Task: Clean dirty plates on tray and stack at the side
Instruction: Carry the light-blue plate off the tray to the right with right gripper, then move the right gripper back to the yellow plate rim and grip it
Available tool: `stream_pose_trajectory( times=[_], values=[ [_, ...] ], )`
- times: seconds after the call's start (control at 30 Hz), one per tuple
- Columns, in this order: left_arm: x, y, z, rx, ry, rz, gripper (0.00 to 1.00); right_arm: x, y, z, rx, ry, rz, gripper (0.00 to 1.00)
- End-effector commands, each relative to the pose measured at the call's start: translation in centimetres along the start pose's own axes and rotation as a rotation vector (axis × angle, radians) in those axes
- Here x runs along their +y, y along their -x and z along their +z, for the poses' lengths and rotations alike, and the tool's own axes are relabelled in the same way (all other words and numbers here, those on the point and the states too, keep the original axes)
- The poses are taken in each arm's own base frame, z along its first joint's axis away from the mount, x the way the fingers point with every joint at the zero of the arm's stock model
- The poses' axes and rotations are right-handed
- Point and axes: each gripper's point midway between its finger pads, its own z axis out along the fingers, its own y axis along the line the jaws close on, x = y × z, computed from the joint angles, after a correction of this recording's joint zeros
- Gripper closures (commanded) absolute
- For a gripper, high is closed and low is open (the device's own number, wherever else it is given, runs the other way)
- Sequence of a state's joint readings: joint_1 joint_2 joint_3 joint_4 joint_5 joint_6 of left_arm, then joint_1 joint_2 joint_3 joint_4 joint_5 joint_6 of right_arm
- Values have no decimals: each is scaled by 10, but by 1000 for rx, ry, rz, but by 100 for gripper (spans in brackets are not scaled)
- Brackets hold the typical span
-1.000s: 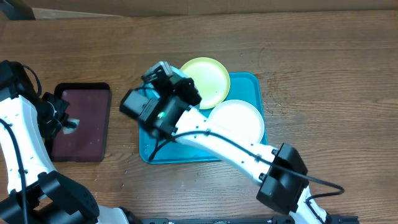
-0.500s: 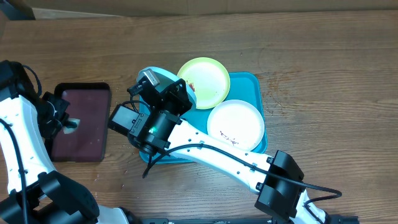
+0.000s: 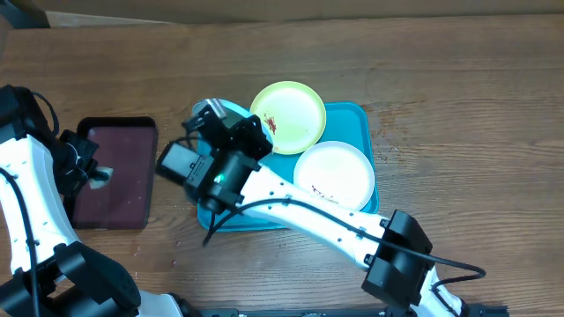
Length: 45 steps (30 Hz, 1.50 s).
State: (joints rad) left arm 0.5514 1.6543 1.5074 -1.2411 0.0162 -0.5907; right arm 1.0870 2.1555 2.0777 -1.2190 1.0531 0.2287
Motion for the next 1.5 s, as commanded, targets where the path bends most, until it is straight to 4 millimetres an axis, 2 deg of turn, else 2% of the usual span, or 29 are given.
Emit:
stream_pose_trajectory(
  times=[0.0,0.13,0.23,0.33,0.4,0.5,0.57,0.63,0.7,0.87,1.0,1.13,1.23,1.27,1.3,1.33,1.37,1.43,1.47],
  values=[
    [1,-2,4,18,1,27,96,7,-10,35,155,227,199,96],
    [1,-2,4,17,1,27,96,7,-27,72,376,560,406,96],
    [1,-2,4,17,1,27,96,-7,-34,92,503,831,583,96],
    [1,-2,4,17,1,27,96,-47,-39,112,556,1077,762,96],
    [1,-2,4,17,0,28,96,-84,-50,133,539,1139,856,96],
    [0,-2,4,18,0,30,96,-142,-94,177,573,1014,981,96],
    [0,-2,4,18,0,31,96,-176,-138,203,640,864,1041,96],
    [0,-2,4,18,0,31,96,-202,-181,219,716,727,1077,96],
    [0,-2,4,16,-1,31,96,-218,-220,229,786,635,1108,96],
    [-1,0,4,11,-4,32,96,-226,-280,242,871,571,1136,96],
    [-2,-1,5,12,-5,48,96,-229,-332,256,948,423,1183,96],
    [-2,-1,5,12,-4,47,96,-218,-360,259,987,423,1220,96],
    [-2,-1,6,10,-6,47,96,-213,-370,257,1010,422,1223,96],
    [-2,-1,7,10,-6,47,96,-213,-370,256,1012,423,1223,92],
    [-2,-2,8,11,-5,48,96,-213,-369,256,1011,426,1225,80],
    [-1,-2,9,13,-4,47,96,-213,-368,256,1009,433,1228,63],
    [-1,-3,11,16,-3,47,96,-212,-364,255,1003,453,1237,50],
    [0,-5,17,21,-1,47,96,-208,-352,254,983,515,1262,38],
    [1,-5,19,22,0,47,96,-207,-347,253,971,539,1273,38]
  ],
)
